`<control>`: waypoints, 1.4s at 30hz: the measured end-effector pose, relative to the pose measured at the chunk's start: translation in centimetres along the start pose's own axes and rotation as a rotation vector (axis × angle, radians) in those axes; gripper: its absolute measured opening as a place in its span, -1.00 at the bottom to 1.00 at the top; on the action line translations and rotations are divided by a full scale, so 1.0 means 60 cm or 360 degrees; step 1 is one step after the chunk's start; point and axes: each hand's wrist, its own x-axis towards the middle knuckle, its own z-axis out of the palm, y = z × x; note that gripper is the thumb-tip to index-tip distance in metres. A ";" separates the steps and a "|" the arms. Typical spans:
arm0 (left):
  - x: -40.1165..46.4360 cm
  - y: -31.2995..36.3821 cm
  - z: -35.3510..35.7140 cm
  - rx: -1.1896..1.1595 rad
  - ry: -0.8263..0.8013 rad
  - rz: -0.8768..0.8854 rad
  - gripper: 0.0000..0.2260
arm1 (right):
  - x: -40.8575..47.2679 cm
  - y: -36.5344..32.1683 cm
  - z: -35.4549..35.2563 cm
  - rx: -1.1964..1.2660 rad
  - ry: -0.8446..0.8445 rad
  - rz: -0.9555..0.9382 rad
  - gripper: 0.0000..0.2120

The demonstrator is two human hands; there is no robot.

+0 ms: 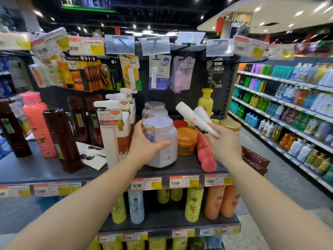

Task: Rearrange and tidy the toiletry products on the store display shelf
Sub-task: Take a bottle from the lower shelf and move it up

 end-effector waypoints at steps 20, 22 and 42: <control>-0.030 0.003 0.009 0.0291 0.0189 0.0148 0.06 | 0.037 -0.094 0.052 0.0020 -0.0085 -0.0147 -0.71; -0.056 0.017 -0.005 0.0330 0.0183 0.0293 -0.04 | 0.053 -0.130 0.072 -0.0079 -0.0166 -0.0163 -0.66; -0.125 -0.008 -0.129 0.0211 0.0120 0.0421 -0.52 | 0.031 -0.202 0.016 -0.0330 -0.0021 -0.0243 -0.65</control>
